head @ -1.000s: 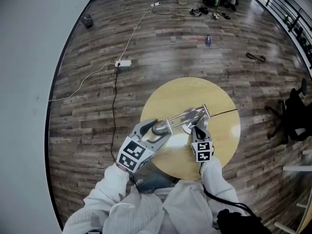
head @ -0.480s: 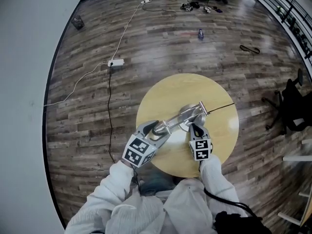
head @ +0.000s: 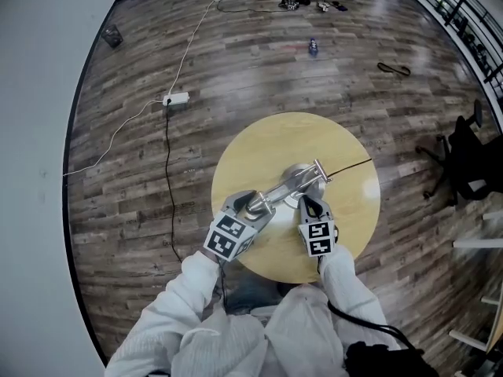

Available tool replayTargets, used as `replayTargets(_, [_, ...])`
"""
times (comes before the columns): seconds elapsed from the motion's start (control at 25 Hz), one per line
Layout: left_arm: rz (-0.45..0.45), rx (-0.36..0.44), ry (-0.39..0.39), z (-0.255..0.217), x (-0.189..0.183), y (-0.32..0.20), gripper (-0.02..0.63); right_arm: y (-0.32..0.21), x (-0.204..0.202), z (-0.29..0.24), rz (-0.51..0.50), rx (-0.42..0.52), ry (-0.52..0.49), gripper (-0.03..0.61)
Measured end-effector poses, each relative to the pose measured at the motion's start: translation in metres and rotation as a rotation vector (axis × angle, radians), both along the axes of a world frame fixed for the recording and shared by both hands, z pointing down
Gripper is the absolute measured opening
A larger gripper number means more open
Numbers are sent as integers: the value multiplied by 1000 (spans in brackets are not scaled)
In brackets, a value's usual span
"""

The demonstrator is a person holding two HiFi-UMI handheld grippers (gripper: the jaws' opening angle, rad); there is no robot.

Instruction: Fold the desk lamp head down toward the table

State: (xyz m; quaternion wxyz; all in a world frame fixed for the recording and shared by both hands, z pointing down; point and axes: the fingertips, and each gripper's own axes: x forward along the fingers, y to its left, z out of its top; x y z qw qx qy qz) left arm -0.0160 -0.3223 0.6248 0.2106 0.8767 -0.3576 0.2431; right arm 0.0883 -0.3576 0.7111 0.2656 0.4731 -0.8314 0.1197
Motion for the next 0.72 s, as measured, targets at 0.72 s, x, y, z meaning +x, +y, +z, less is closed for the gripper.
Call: replayTargets(0.72, [38, -16, 16, 23, 16, -22, 285, -4, -2, 2, -10, -4, -19, 11])
